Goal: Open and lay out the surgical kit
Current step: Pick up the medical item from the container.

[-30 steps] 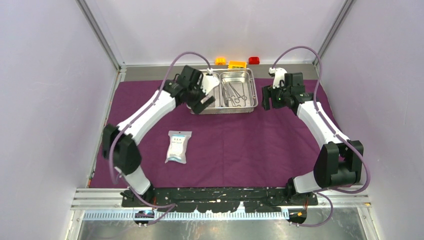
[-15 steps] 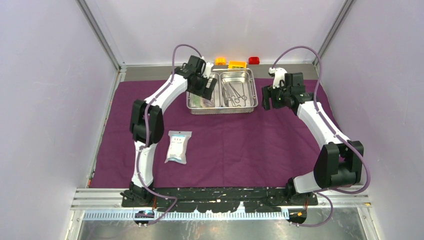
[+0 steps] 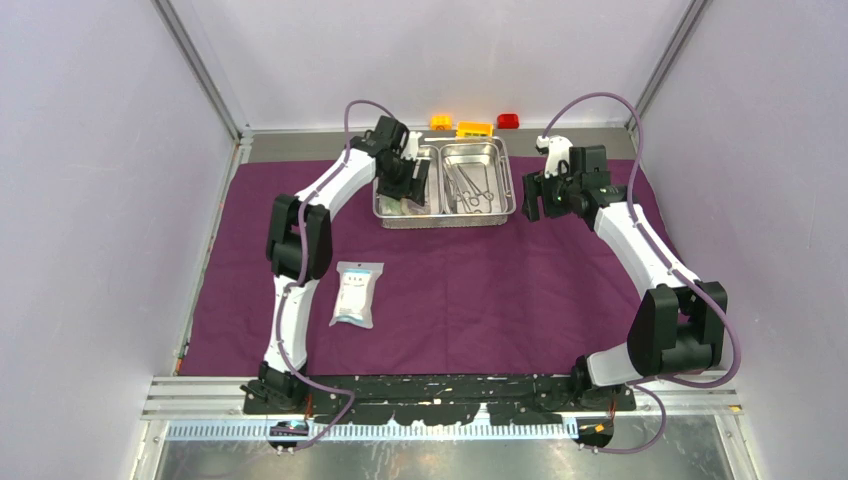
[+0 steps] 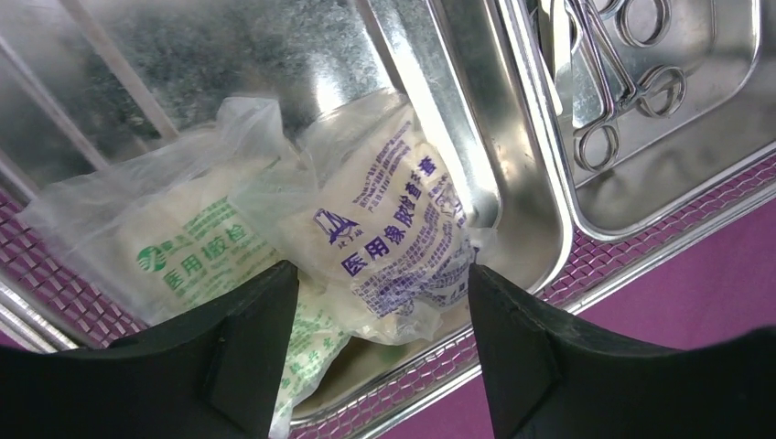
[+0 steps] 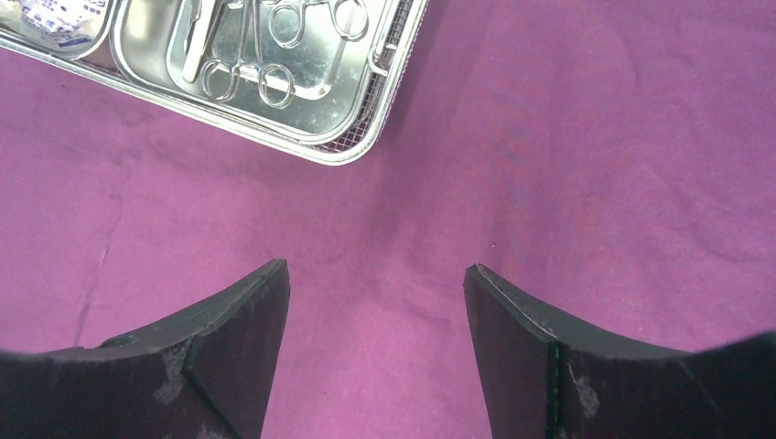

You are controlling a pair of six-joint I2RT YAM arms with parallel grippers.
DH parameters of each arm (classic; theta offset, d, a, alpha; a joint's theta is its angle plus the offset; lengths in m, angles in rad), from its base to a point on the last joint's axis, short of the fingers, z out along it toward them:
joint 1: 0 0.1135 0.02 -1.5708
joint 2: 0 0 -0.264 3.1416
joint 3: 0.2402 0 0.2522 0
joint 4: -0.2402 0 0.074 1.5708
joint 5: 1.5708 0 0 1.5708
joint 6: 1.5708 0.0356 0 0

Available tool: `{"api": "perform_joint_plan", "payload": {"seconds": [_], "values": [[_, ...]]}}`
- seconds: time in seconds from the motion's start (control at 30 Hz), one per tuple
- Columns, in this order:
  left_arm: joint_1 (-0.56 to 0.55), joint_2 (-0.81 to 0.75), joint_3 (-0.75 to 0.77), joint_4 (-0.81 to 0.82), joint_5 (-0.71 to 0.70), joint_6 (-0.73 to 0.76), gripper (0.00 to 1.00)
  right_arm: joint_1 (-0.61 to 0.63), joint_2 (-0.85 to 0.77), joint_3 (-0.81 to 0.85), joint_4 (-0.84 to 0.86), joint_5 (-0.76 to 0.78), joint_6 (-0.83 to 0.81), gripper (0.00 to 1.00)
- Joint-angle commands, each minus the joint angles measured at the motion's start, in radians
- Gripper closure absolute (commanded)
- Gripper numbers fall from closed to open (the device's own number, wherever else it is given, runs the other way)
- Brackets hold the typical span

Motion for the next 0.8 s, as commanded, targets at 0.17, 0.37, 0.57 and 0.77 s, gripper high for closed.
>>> {"api": "perform_joint_plan", "payload": {"seconds": [0.17,0.37,0.57,0.77], "values": [[0.004,0.045,0.068,-0.011,0.056,-0.029,0.44,-0.004,0.007,0.019,-0.005,-0.022,-0.017,0.25],[0.015,0.042,0.091,-0.017,0.080,-0.015,0.70,-0.004,0.021,0.025,-0.013,-0.027,-0.019,0.26],[0.035,0.024,0.135,-0.044,0.115,-0.001,0.86,-0.004,0.024,0.030,-0.021,-0.030,-0.019,0.25],[0.057,-0.094,0.128,-0.081,0.171,0.062,0.91,-0.004,0.024,0.031,-0.021,-0.033,-0.020,0.25]]}}
